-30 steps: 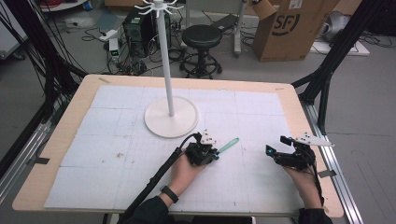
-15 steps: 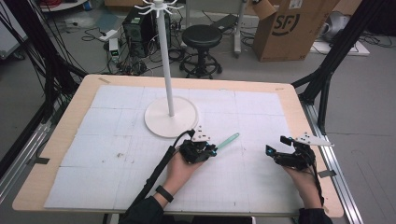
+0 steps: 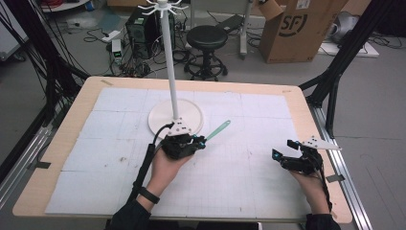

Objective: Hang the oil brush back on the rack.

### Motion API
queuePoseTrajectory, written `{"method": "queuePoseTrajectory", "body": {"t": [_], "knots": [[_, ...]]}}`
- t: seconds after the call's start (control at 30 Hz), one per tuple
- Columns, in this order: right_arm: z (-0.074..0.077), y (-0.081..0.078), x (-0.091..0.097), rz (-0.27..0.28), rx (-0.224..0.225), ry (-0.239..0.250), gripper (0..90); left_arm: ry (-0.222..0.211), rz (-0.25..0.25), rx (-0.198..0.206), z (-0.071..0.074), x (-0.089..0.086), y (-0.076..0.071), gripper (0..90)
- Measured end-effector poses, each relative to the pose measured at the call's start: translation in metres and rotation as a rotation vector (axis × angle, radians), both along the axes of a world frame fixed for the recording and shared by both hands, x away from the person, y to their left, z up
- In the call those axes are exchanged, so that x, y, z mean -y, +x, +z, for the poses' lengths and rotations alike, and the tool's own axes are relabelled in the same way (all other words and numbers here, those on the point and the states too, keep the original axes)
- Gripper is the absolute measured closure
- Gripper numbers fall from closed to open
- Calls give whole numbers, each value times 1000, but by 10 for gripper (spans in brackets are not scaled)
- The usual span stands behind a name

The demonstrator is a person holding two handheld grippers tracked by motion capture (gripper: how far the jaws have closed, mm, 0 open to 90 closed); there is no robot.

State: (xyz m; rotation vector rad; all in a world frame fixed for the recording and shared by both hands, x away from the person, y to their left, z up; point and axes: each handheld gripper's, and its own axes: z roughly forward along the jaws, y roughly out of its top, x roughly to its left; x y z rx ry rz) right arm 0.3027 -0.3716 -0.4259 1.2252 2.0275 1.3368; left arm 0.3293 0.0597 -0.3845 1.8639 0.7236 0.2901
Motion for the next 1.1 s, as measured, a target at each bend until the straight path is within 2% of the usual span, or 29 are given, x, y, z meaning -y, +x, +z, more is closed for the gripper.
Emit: {"method": "queuePoseTrajectory", "body": {"t": [0.07, 0.1, 0.13, 0.27, 0.37, 0.5, 0.7, 0.73, 0.83, 1.03, 1.1], "knots": [[0, 0, 0, 1, 1, 2, 166, -18, 8, 5, 7, -11, 0, 821], [0, 0, 0, 1, 0, 3, 166, -18, 8, 5, 7, -11, 0, 821], [0, 0, 0, 2, 1, 1, 166, -35, 12, 12, 13, -22, 0, 820], [0, 0, -1, 0, -4, -1, 166, -54, 38, 36, 26, -41, -3, 820], [0, 0, -1, 0, -3, -4, 166, -68, 47, 52, 33, -50, -5, 820], [-1, 0, -1, -1, -8, -2, 166, -85, 82, 85, 45, -67, -8, 820], [-1, 1, -1, 2, -7, -9, 167, -119, 117, 111, 64, -90, -11, 821], [-1, 1, -1, 1, -7, -8, 166, -128, 127, 121, 71, -97, -11, 820], [-1, 1, -2, 1, -6, -9, 167, -136, 134, 127, 77, -103, -12, 820], [-1, 2, -2, -1, -9, -8, 167, -168, 172, 167, 99, -125, -14, 820], [-1, 2, -2, -2, -10, -8, 167, -171, 177, 174, 102, -127, -14, 820]]}}
